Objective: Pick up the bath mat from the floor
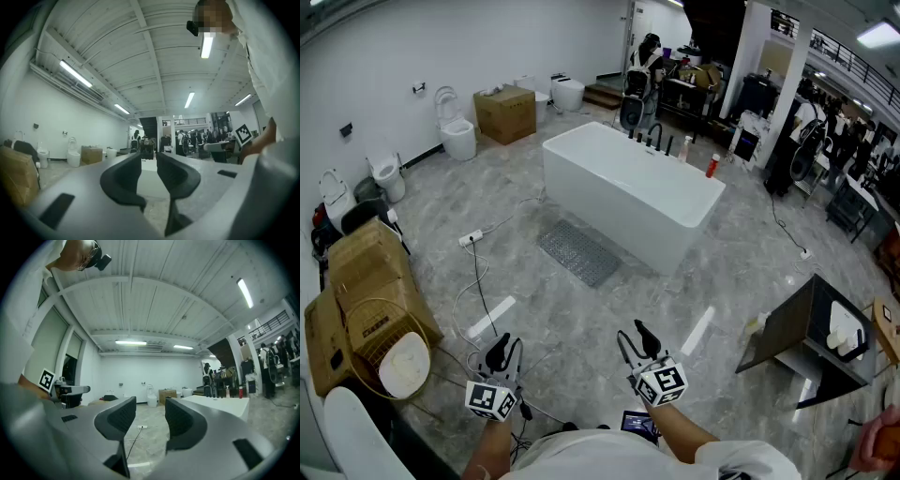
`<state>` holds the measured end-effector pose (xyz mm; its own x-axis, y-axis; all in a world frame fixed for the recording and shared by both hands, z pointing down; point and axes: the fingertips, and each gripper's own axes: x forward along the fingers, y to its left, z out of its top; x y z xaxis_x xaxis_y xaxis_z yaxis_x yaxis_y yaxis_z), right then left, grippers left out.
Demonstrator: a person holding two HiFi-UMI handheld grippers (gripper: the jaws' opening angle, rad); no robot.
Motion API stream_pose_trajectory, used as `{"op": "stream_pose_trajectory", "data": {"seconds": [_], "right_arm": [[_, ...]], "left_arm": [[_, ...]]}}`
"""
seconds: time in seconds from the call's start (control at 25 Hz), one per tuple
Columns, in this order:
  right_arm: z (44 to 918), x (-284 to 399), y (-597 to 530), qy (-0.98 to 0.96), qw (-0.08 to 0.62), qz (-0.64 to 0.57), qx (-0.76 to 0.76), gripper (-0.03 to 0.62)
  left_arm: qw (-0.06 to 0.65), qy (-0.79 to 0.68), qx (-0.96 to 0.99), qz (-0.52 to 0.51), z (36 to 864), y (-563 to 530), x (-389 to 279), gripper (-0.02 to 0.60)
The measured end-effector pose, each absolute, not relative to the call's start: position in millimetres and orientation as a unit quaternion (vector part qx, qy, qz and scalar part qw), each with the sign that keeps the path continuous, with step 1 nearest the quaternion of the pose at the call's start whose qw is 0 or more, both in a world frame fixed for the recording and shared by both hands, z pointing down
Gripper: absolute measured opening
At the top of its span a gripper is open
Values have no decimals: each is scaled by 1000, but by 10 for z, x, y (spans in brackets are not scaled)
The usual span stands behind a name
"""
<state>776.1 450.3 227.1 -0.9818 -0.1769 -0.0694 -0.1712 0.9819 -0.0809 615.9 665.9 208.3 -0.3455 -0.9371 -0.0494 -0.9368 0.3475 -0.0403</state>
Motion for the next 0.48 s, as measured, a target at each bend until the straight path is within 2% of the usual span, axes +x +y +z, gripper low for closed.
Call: {"op": "stream_pose_trajectory", "data": {"seconds": [0.16,0.48], "right_arm": [[2109,7926,4502,995,43,-1,-86,196],[2238,8350,4315,994,29,-16,-100,196]], "left_arm": [[25,815,-578,15,2090,6650,6297,103],[24,802,-596,39,1995,6374,6597,103]]}}
